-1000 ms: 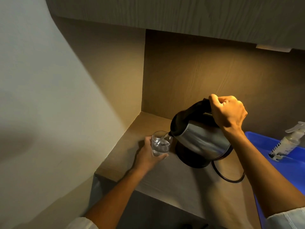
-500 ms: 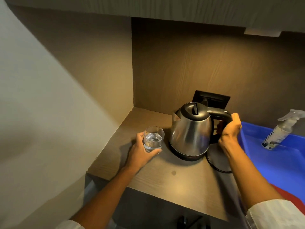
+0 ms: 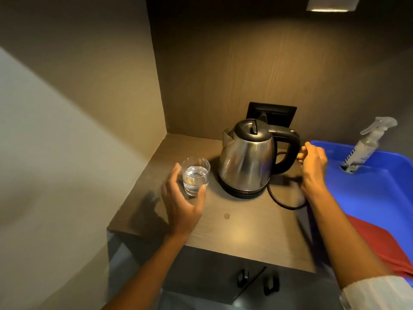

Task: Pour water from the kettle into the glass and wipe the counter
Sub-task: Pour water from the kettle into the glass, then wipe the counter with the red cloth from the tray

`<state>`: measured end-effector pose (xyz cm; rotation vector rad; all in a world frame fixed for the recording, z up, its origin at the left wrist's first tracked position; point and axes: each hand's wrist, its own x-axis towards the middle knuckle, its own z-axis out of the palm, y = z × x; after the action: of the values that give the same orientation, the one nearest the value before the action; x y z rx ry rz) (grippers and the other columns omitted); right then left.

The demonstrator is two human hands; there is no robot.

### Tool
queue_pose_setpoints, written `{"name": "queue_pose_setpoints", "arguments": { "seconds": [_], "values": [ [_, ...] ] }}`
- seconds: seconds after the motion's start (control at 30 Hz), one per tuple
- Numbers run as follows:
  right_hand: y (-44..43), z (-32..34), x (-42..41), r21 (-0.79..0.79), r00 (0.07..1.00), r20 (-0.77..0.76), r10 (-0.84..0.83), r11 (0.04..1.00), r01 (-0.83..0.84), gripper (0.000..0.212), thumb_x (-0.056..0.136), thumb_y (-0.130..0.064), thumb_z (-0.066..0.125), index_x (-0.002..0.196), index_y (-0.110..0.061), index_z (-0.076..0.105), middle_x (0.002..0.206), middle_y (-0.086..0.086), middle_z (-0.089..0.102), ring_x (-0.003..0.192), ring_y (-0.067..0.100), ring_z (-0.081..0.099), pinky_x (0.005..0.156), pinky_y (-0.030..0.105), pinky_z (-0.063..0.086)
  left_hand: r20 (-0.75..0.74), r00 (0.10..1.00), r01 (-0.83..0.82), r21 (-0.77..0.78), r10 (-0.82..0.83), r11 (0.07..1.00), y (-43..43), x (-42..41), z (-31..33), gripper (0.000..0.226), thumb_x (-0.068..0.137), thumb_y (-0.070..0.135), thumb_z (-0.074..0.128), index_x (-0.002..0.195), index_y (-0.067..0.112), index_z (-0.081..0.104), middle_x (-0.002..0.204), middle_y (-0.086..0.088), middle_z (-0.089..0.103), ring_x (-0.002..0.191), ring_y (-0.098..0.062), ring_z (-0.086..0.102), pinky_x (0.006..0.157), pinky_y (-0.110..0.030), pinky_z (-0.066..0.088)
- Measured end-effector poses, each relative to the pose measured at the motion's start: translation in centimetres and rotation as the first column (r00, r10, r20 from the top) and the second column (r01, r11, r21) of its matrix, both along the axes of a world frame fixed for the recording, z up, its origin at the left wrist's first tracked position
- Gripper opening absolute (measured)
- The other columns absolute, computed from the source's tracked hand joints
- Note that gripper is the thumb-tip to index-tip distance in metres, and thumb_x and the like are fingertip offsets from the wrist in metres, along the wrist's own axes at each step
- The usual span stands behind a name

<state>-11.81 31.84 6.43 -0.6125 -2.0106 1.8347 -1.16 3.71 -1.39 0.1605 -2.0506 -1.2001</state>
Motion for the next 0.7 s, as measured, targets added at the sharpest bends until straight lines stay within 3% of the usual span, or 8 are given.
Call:
{"name": "queue_pose_setpoints", "arguments": {
  "seconds": [0.1,0.23,0.33,0.43,0.5,0.57,0.63,0.7],
  "values": [
    [2.4,-0.6,3.1,0.276,0.998,0.012,0.065,0.959,-0.066,0.006,0.084,-0.031,0.059,0.083,-0.028,0.064,0.087,-0.001,0.068,0.089,0.020,0.064,0.080,0.041,0.051,-0.179,0.976,0.088,-0.192,-0.123,0.977,3.4,1.2,1.1,0.050,0.078,0.011,0.074,0.124,0.014,0.054,0.130,-0.001,0.059,0.119,-0.016,0.052,0.098,-0.040,0.046],
    [7.3,-1.3,6.7,0.647,0.975,0.199,0.093,0.735,-0.203,0.014,0.082,-0.014,0.064,0.093,-0.021,0.070,0.088,0.004,0.069,0.087,0.027,0.063,0.079,0.037,0.048,-0.131,0.920,0.300,-0.371,-0.370,0.879,8.8,0.7,2.1,0.034,0.078,0.010,0.070,0.110,0.017,0.064,0.116,0.004,0.068,0.107,-0.017,0.059,0.091,-0.038,0.044],
    [11.4,-1.4,8.9,0.815,0.913,0.404,-0.062,0.477,-0.329,0.033,0.077,-0.030,0.068,0.108,-0.021,0.071,0.107,0.014,0.068,0.109,0.038,0.057,0.090,0.046,0.044,-0.043,0.873,0.420,-0.444,-0.487,0.792,12.6,0.1,2.5,0.031,0.076,0.014,0.067,0.106,0.019,0.066,0.104,0.007,0.068,0.104,-0.016,0.057,0.088,-0.033,0.039],
    [15.7,-1.3,11.5,0.742,0.702,0.662,-0.262,0.356,-0.568,0.067,0.078,-0.055,0.066,0.138,-0.031,0.050,0.141,0.015,0.044,0.132,0.034,0.034,0.102,0.046,0.029,0.043,0.801,0.537,-0.491,-0.597,0.685,16.9,-0.3,2.8,0.030,0.077,0.017,0.065,0.107,0.021,0.064,0.100,0.007,0.067,0.103,-0.017,0.054,0.085,-0.035,0.038],
    [17.0,-1.4,12.9,0.639,0.586,0.767,-0.261,0.388,-0.664,0.071,0.077,-0.063,0.063,0.140,-0.039,0.043,0.153,0.010,0.028,0.142,0.029,0.019,0.109,0.046,0.020,0.092,0.753,0.596,-0.517,-0.652,0.615,19.6,-0.3,3.1,0.030,0.077,0.018,0.064,0.107,0.021,0.064,0.101,0.007,0.067,0.106,-0.019,0.054,0.085,-0.038,0.039],
    [17.3,-1.5,13.4,0.620,0.597,0.773,-0.215,0.457,-0.637,0.064,0.071,-0.063,0.070,0.127,-0.038,0.052,0.147,0.008,0.033,0.139,0.027,0.023,0.108,0.045,0.022,0.134,0.713,0.641,-0.522,-0.689,0.562,21.5,-0.3,3.5,0.030,0.078,0.020,0.061,0.108,0.021,0.064,0.103,0.005,0.066,0.109,-0.021,0.055,0.087,-0.041,0.039],
    [17.4,-1.3,13.5,0.608,0.680,0.723,-0.124,0.583,-0.539,0.051,0.064,-0.050,0.083,0.101,-0.031,0.054,0.116,0.009,0.050,0.113,0.027,0.046,0.091,0.039,0.037,0.162,0.682,0.678,-0.506,-0.714,0.533,22.8,0.0,3.7,0.031,0.080,0.024,0.060,0.111,0.022,0.063,0.108,0.006,0.066,0.112,-0.020,0.053,0.091,-0.041,0.040],
    [17.4,-0.9,14.2,0.505,0.777,0.628,0.051,0.733,-0.456,0.049,0.056,-0.033,0.089,0.081,-0.026,0.048,0.083,0.007,0.057,0.079,0.026,0.052,0.068,0.036,0.042,0.162,0.654,0.714,-0.455,-0.739,0.532,23.5,0.0,3.8,0.033,0.084,0.026,0.062,0.116,0.021,0.061,0.118,0.004,0.064,0.118,-0.019,0.051,0.095,-0.040,0.041]
  ]
}}
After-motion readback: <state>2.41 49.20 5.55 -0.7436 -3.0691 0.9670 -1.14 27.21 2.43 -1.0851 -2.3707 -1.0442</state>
